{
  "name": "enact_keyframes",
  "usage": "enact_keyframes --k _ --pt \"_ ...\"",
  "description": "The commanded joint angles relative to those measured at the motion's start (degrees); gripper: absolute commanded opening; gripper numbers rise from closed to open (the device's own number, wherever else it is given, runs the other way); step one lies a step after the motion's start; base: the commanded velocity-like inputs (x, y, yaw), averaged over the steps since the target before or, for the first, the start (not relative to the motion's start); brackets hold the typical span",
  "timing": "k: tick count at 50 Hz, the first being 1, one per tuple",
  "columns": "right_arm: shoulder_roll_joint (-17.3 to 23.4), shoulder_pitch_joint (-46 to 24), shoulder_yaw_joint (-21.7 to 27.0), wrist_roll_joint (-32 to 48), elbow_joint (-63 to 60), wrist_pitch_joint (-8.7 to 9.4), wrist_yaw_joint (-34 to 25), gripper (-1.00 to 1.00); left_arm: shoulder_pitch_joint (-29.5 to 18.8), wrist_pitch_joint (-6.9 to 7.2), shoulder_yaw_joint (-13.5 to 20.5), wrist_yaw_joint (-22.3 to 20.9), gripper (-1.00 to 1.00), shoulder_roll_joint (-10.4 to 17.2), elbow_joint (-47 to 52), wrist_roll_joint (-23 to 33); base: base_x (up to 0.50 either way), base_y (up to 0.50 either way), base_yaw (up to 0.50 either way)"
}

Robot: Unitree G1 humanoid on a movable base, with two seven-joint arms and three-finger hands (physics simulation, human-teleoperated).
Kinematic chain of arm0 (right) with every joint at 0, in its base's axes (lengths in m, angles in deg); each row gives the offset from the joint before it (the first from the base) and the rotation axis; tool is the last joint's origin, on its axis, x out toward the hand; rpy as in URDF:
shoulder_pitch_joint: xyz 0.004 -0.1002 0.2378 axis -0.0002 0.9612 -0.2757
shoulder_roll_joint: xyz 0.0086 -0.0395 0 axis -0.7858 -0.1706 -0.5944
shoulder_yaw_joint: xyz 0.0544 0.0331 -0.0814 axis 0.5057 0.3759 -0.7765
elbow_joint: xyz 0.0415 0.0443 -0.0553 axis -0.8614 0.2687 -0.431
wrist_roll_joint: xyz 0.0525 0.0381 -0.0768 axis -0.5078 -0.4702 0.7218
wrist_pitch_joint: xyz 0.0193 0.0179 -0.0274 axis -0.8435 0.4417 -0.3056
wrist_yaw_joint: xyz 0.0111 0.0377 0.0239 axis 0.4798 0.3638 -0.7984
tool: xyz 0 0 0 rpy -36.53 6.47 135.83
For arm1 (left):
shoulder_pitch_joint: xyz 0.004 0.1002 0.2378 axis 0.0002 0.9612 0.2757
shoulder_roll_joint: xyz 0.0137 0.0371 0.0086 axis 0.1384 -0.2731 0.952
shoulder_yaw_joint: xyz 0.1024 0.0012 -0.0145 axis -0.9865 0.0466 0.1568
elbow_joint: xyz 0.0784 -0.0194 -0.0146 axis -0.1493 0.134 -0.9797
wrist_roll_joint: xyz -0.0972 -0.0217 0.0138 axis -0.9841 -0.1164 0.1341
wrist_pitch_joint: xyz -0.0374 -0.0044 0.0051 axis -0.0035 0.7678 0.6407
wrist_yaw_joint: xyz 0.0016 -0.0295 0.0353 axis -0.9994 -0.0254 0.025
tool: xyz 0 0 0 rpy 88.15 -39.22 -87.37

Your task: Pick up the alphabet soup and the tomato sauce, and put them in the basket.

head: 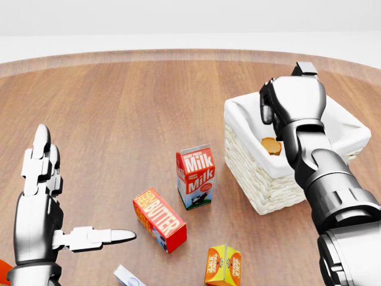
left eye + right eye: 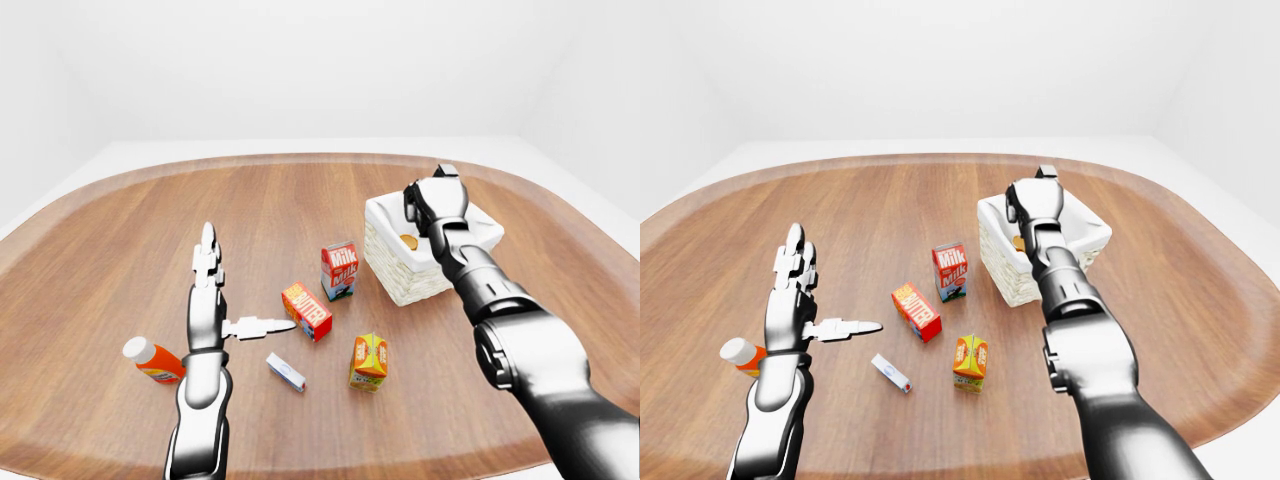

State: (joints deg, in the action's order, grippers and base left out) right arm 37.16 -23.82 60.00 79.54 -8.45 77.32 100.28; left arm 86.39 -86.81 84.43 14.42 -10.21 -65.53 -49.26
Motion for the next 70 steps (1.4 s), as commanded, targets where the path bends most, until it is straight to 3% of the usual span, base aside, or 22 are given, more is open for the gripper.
enact_keyframes --k 1,33,34,37,39,70 --pt "0.0 1.2 0.2 -1.5 -0.1 0.00 0.0 -1.00 0.2 0.00 0.0 -0.1 1.00 0.0 0.6 0.0 0.00 0.00 0.00" --pt "0.0 1.9 0.2 -2.0 0.0 0.00 0.0 -1.00 0.2 0.00 0.1 -0.2 1.00 0.0 0.7 -0.1 0.00 0.00 0.00" --pt "0.0 1.9 0.1 -2.0 0.0 0.00 0.0 -0.69 0.2 0.00 0.1 -0.1 1.00 0.0 0.5 -0.1 0.00 0.00 0.00" --pt "0.0 1.7 0.1 -1.9 -0.1 0.00 0.0 0.76 0.1 0.00 0.1 -0.1 1.00 0.0 0.5 -0.1 0.00 0.00 0.00" --pt "-0.1 1.6 0.1 -1.9 0.1 0.00 0.0 1.00 0.0 0.00 0.1 -0.1 1.00 0.0 0.4 -0.1 0.00 0.00 0.00" --pt "0.8 -1.0 0.3 -1.7 -0.9 0.00 0.0 1.00 0.2 0.00 0.1 -0.2 1.00 0.0 0.4 -0.1 0.00 0.00 0.00"
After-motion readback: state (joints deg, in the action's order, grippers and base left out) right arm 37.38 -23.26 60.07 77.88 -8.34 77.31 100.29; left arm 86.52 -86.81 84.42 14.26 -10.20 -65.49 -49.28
